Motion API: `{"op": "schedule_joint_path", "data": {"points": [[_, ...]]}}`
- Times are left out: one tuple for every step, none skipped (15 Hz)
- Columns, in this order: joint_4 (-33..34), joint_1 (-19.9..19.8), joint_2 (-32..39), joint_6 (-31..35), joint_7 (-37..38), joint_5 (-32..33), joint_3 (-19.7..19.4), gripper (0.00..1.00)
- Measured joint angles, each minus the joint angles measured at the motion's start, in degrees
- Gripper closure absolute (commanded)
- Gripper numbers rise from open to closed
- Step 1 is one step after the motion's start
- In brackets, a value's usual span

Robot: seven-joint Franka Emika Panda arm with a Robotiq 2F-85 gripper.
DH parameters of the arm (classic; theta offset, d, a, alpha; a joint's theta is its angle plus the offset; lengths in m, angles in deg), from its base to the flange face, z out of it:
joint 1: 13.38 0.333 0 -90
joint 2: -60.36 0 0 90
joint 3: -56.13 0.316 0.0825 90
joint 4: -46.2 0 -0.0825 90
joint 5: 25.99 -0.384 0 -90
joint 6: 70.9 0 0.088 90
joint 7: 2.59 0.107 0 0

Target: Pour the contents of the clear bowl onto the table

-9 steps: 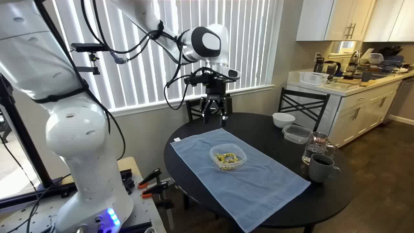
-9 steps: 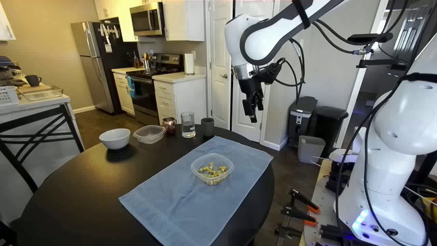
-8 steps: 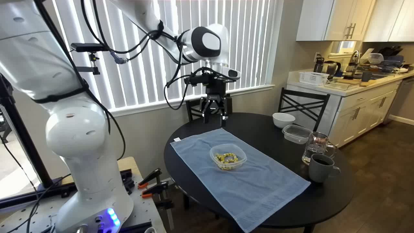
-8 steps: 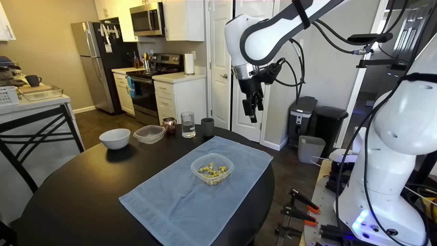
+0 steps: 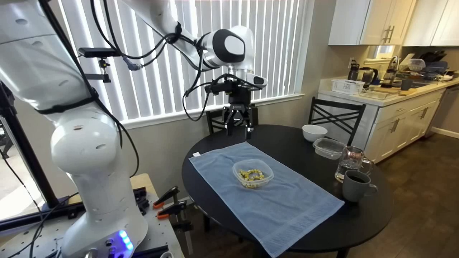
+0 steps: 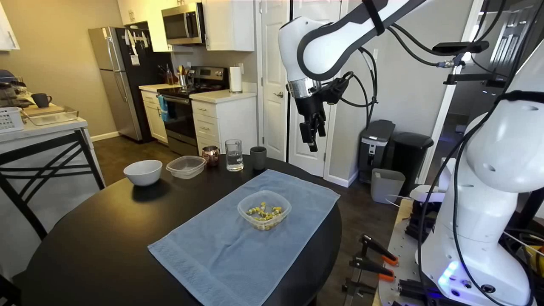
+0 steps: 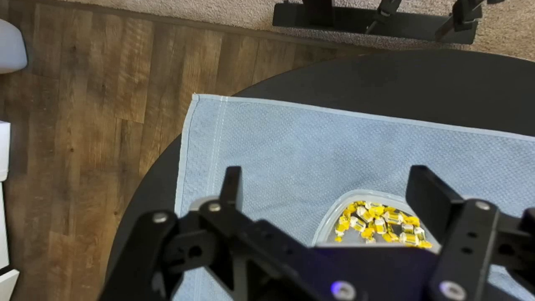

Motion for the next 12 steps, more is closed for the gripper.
{"op": "schedule_joint_path", "data": {"points": [[1.3,0.2,1.2,1.0,0.1,0.0,0.1,0.0],[3.1,0.5,3.1,2.2,0.2,0.0,0.4,0.0],[5.5,1.0,5.8,3.3,0.4,0.1,0.9,0.0],[8.2,1.6,9.0,3.9,0.7,0.7,1.5,0.0],[11.0,2.3,12.4,4.1,1.3,1.9,2.2,0.0],[14.1,3.1,16.0,4.1,1.8,3.5,2.7,0.0],[17.3,4.0,19.5,4.1,2.3,5.2,2.9,0.0],[20.7,5.0,23.1,4.0,3.1,7.4,3.0,0.0],[24.1,6.0,26.7,3.5,4.0,9.6,3.0,0.0],[27.8,7.1,30.4,2.2,5.5,11.9,2.9,0.0],[31.3,8.3,33.8,0.6,7.2,13.8,2.6,0.0],[34.8,9.7,37.2,-1.5,8.9,15.0,2.1,0.0]]}}
